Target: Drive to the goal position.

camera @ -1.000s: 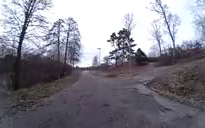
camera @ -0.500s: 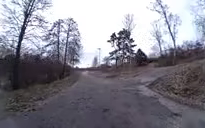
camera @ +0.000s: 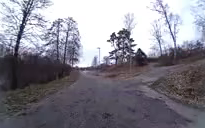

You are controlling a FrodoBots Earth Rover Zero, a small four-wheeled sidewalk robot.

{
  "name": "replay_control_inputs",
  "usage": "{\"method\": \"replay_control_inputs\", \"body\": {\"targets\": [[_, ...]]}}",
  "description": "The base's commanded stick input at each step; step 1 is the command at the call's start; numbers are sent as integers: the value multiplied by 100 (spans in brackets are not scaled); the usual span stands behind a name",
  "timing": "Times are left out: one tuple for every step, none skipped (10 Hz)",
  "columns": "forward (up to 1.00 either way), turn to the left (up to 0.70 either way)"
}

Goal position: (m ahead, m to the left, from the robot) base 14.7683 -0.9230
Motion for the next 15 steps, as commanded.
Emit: {"method": "replay_control_inputs", "body": {"targets": [[50,0],[50,0],[50,0],[50,0],[50,0],[50,0],[50,0],[50,0],[50,0],[50,0],[50,0],[50,0],[50,0],[50,0],[50,0]]}}
